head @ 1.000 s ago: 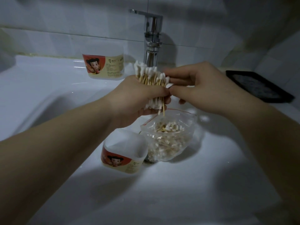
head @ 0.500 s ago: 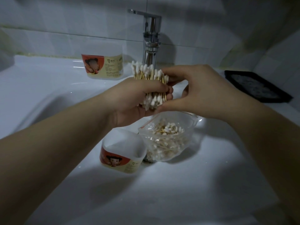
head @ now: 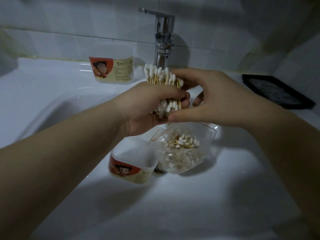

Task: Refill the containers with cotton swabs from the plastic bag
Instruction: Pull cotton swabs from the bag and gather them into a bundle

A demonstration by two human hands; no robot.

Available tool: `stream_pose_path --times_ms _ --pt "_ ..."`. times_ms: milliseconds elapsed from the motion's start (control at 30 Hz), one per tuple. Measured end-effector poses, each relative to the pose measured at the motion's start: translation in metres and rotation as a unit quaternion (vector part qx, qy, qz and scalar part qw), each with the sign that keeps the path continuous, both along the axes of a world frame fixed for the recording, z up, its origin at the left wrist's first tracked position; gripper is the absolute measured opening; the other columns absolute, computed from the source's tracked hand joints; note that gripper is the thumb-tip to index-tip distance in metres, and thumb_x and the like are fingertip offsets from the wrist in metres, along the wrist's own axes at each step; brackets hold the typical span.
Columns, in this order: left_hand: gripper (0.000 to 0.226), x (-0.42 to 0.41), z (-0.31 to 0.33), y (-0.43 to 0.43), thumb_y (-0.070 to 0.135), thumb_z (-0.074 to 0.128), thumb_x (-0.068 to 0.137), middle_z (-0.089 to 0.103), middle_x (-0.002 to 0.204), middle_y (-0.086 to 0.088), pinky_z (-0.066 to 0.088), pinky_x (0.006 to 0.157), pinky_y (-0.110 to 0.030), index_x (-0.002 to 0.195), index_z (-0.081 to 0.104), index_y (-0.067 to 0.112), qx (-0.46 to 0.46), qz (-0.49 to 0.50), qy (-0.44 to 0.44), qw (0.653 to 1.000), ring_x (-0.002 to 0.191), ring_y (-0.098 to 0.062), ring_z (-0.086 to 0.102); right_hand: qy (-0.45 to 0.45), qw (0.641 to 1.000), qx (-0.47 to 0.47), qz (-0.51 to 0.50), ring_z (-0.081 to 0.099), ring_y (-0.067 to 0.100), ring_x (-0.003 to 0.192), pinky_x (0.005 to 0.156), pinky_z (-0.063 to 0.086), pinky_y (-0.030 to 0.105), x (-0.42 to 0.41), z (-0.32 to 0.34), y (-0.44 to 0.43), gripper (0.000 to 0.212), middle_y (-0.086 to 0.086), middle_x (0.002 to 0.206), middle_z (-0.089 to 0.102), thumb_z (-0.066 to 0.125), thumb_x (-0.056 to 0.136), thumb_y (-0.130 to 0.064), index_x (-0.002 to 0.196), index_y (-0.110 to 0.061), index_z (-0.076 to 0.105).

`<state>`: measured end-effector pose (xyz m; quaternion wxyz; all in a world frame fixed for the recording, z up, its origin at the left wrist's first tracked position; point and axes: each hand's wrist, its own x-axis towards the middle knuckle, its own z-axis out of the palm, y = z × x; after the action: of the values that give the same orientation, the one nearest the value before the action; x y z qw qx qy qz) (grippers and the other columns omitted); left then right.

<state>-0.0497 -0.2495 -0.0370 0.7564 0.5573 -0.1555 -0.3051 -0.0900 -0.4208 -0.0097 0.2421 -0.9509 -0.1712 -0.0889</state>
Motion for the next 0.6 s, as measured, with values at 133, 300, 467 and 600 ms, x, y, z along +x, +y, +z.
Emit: stream_pose_path --times_ms 133,300,467,600 --pt "0.017 0.005 -0.001 0.0 0.002 0.063 0.094 0.074 0.089 -0.005 0.06 0.073 -0.026 0.11 0.068 0.004 -0.014 0.069 0.003 0.998 0.081 -0.013 0.072 -0.013 0.998 0.023 -0.062 0.068 -0.002 0.094 0.078 0.055 0.025 -0.001 0.003 -0.002 0.072 -0.022 0.116 0.065 0.072 0.072 -0.062 0.138 -0.04 0.054" --pt "0.007 0.01 -0.001 -0.001 -0.001 0.064 0.092 0.065 0.077 -0.009 0.06 0.07 -0.03 0.099 0.063 0.001 -0.033 0.149 0.023 0.988 0.065 -0.014 0.065 0.107 0.992 0.054 -0.034 0.067 0.009 0.053 0.052 0.052 0.03 -0.009 0.012 -0.005 0.002 -0.001 0.069 0.073 0.073 0.09 -0.019 0.089 -0.021 0.072" --pt "0.009 0.009 -0.004 -0.001 0.0 0.066 0.091 0.067 0.077 -0.01 0.06 0.073 -0.032 0.1 0.064 0.001 -0.006 0.14 0.003 0.99 0.068 -0.016 0.066 0.215 0.963 -0.162 -0.015 0.071 0.003 0.08 0.075 0.06 0.029 -0.007 -0.003 0.002 0.031 -0.022 0.095 0.072 0.077 0.079 -0.046 0.109 -0.041 0.074" --pt "0.014 0.008 -0.004 -0.001 0.0 0.067 0.091 0.067 0.078 -0.009 0.061 0.073 -0.032 0.104 0.065 -0.001 0.0 0.143 -0.005 0.99 0.069 -0.016 0.068 0.183 0.96 -0.21 -0.008 0.061 -0.004 0.083 0.075 0.05 0.019 -0.004 -0.014 0.008 0.043 -0.026 0.097 0.065 0.077 0.074 -0.053 0.115 -0.047 0.069"
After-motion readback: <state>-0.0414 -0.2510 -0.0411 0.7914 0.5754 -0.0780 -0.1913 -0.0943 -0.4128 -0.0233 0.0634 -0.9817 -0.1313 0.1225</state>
